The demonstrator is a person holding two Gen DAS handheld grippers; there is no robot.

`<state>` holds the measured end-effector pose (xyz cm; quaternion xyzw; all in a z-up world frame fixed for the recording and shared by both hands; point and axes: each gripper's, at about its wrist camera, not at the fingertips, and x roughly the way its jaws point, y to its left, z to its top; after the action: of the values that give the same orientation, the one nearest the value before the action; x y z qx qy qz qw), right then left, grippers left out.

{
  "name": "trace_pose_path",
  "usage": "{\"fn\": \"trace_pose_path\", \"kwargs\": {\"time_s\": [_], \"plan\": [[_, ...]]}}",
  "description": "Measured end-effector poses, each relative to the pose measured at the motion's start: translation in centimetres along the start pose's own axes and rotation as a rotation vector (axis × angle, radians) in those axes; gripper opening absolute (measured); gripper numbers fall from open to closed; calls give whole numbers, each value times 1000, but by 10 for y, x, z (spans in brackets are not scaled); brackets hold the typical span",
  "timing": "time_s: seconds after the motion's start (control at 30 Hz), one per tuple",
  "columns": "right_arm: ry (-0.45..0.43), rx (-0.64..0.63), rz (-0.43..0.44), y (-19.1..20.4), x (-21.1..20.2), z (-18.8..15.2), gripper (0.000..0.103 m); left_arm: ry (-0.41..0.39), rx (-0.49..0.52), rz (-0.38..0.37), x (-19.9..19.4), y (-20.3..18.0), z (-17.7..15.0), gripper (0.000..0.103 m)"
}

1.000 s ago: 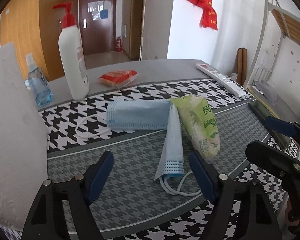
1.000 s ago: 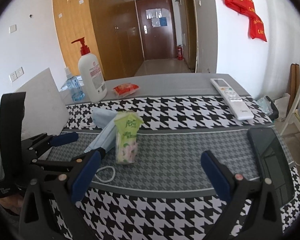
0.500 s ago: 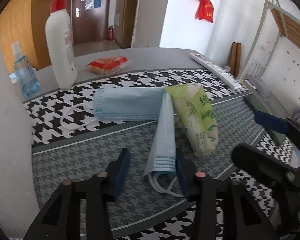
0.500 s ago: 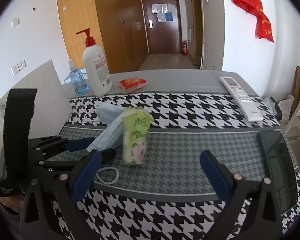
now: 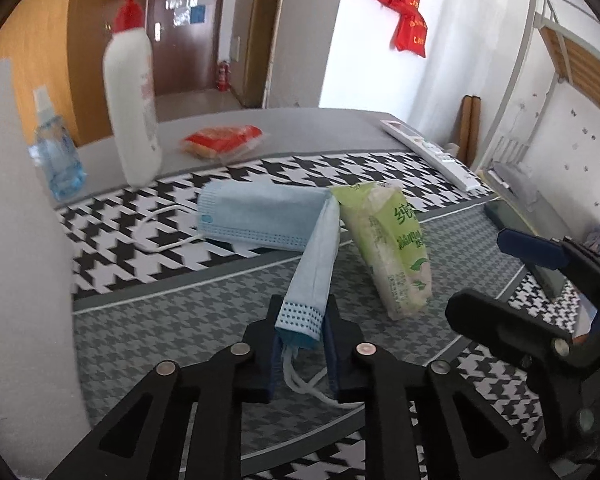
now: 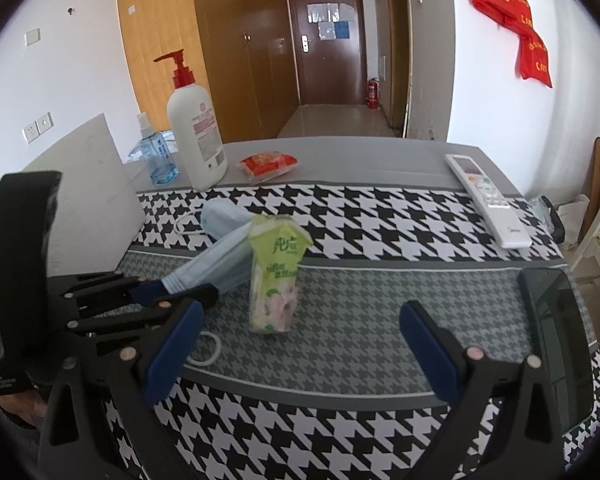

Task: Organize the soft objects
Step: 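Lower the left tool onto the blue mask and close the left gripper, then close the right gripper on the green tissue packet while the left holds the mask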

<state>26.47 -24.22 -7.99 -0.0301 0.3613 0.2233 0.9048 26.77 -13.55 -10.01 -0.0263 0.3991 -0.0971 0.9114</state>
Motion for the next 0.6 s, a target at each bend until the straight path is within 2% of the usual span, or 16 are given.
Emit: {"fn": "trace_pose_path", "kwargs": {"time_s": [0.13, 0.27, 0.37, 0.6], "plan": [[18, -8, -12, 2, 4, 1, 100, -29, -2, 11, -10, 4, -1, 16], [47, -30, -12, 8, 12, 6, 94, -52, 10, 26, -19, 7, -4, 16], [72, -47, -23, 11, 21, 9, 87, -41, 0, 24, -19, 10, -5, 16], [110, -54, -20, 15, 34, 12, 80, -45, -1, 36, -22, 12, -6, 15]]}}
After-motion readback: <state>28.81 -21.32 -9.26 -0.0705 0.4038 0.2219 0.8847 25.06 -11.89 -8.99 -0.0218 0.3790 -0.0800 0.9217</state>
